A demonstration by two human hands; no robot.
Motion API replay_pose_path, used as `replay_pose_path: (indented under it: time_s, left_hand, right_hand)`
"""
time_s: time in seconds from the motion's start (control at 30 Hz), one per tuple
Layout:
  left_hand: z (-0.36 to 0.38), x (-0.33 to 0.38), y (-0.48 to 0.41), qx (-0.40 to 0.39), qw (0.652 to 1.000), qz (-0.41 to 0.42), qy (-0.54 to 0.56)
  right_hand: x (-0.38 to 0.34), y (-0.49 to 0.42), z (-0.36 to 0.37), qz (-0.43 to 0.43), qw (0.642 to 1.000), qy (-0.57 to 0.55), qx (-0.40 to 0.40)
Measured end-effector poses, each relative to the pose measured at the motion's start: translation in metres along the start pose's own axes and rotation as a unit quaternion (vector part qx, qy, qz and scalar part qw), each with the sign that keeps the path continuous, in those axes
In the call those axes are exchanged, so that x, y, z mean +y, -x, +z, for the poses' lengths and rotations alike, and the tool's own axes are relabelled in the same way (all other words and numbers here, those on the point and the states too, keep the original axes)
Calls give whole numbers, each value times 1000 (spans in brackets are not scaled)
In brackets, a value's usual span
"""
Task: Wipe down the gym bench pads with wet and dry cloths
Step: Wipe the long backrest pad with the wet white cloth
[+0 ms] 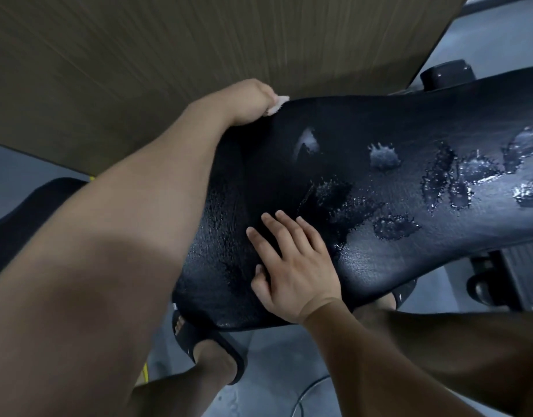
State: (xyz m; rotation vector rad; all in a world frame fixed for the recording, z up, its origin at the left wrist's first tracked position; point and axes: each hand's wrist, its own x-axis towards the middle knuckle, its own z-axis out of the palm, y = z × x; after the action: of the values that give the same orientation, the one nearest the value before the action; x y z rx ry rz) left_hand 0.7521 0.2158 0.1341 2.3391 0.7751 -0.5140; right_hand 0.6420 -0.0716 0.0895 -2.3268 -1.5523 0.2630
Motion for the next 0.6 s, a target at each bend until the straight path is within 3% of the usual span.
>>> replay_pose_path:
  time_s: [0.13,0.27,0.47,0.6]
  left_hand:
    - [20,52,-16,-18,997,69,-20]
    - [29,66,-19,-5,996,88,-25]
    - [3,10,-6,-8,999,5,49]
    - [-14,-40,10,-18,998,-50,38]
  right_hand:
    - [-1,0,0,0,1000,-3,10]
    - [-1,-1,1,2,1000,4,4]
    - [-1,0,-1,1,1000,8,-8]
    - [-1,0,-1,0,1000,6,-14]
